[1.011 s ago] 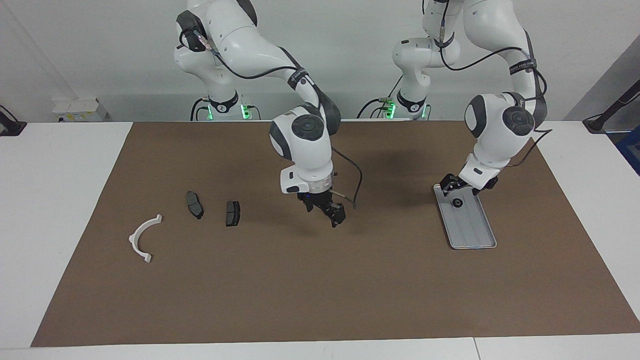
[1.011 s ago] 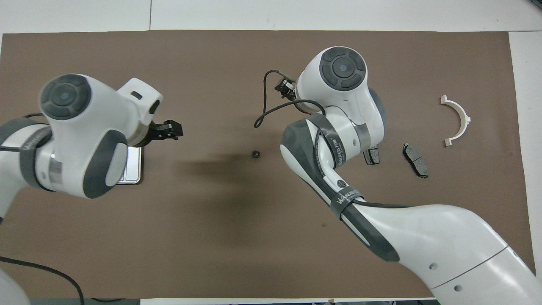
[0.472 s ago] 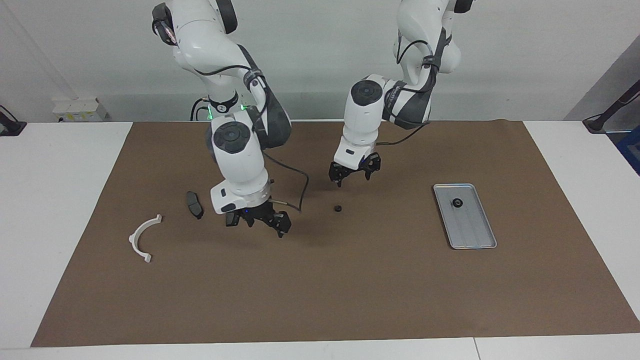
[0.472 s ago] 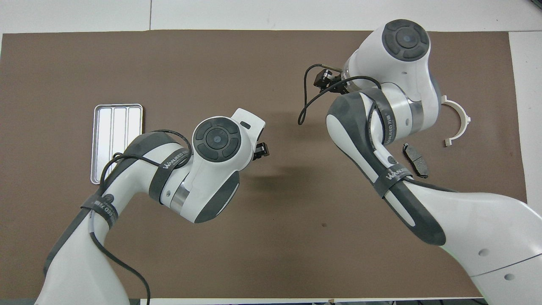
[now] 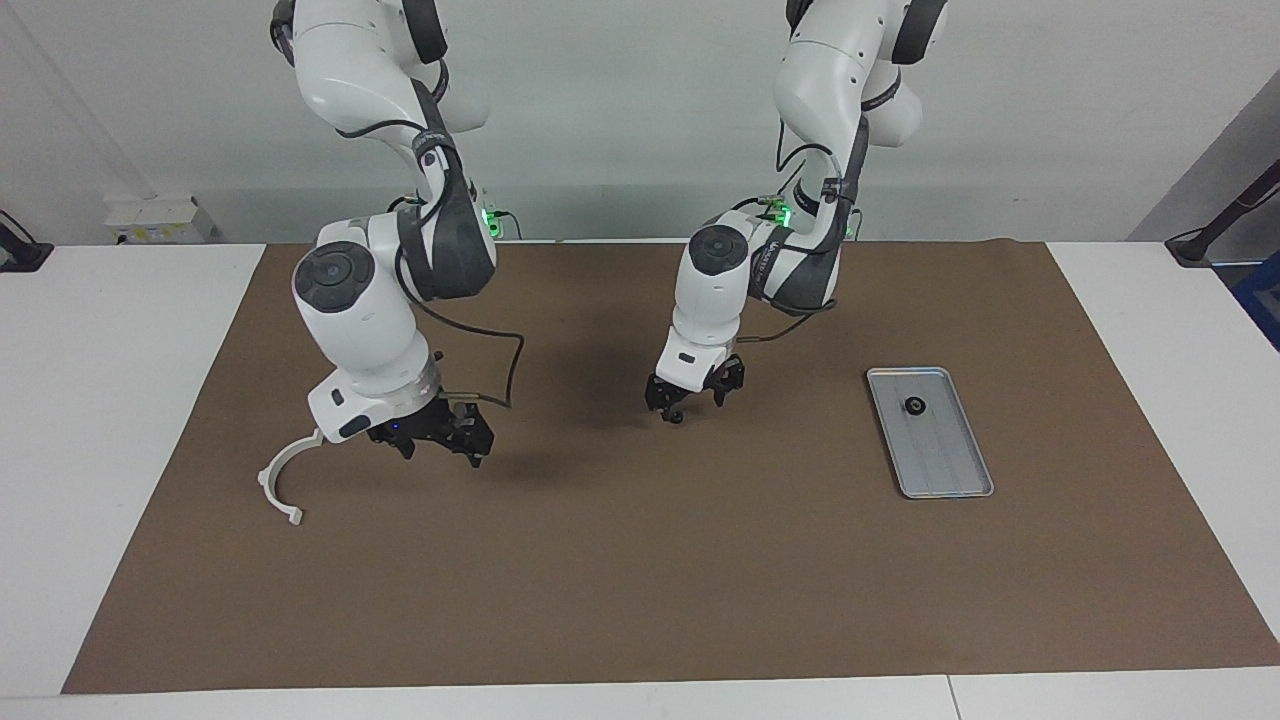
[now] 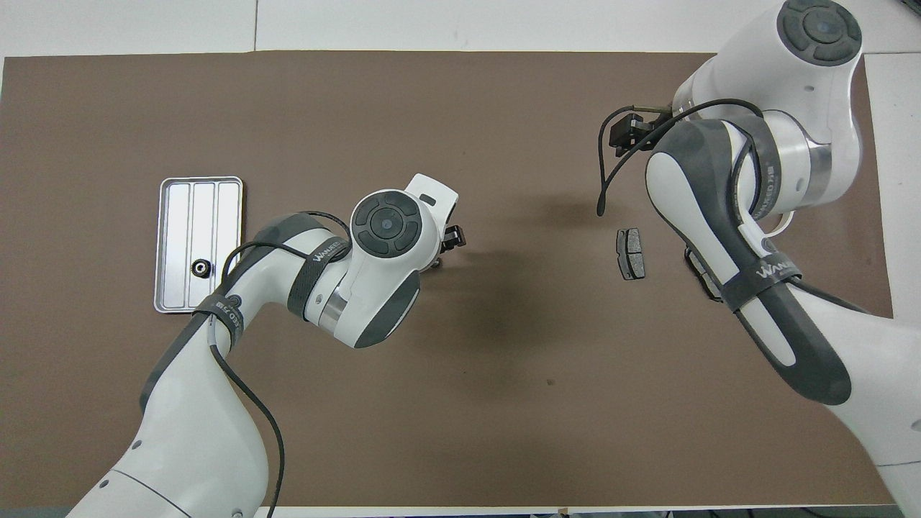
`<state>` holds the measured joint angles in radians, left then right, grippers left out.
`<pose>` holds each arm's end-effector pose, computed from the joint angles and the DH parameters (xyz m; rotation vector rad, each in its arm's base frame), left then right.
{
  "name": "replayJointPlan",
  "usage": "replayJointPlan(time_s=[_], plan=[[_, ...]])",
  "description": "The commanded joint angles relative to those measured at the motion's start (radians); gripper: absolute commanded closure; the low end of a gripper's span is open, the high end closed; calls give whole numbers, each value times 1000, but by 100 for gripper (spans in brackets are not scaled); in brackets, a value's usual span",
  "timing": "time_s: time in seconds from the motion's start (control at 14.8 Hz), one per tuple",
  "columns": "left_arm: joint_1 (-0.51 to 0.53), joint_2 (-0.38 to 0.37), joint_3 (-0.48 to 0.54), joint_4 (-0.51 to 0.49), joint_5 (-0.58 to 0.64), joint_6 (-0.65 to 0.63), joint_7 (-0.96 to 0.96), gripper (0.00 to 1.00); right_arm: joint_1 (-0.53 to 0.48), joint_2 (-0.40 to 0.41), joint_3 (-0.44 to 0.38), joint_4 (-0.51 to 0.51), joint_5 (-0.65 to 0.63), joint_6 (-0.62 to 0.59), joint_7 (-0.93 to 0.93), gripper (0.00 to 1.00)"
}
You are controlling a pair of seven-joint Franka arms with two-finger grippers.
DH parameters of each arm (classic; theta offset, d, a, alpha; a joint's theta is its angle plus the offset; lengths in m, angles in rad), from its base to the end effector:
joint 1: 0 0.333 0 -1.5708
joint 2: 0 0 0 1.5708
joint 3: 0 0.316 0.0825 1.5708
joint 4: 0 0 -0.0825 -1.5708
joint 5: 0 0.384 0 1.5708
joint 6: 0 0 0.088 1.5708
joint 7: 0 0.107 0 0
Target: Pick bearing gear from pile to tray
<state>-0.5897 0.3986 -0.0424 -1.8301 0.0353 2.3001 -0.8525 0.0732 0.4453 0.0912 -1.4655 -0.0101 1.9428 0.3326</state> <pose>0.5247 -0.3809 0.3224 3.0838 0.3121 0.0935 0.6837 0.1027 0.4293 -3.0925 0.2700 -0.0396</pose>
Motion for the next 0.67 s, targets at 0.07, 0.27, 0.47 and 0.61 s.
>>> replayJointPlan(time_s=[0.07, 0.27, 0.47, 0.61], plan=[[-12, 23, 7, 19, 20, 12, -19, 5, -26, -52, 10, -36, 16, -16, -56, 0], [-31, 23, 7, 6, 20, 12, -30, 6, -44, -129, 8, -91, 16, -15, -128, 0], [-45, 23, 9, -15, 20, 24, -39, 8, -78, -255, 7, -197, 15, -18, -213, 0], [-47, 23, 9, -24, 20, 25, -43, 8, -93, -367, 7, -272, 15, -56, -216, 0]])
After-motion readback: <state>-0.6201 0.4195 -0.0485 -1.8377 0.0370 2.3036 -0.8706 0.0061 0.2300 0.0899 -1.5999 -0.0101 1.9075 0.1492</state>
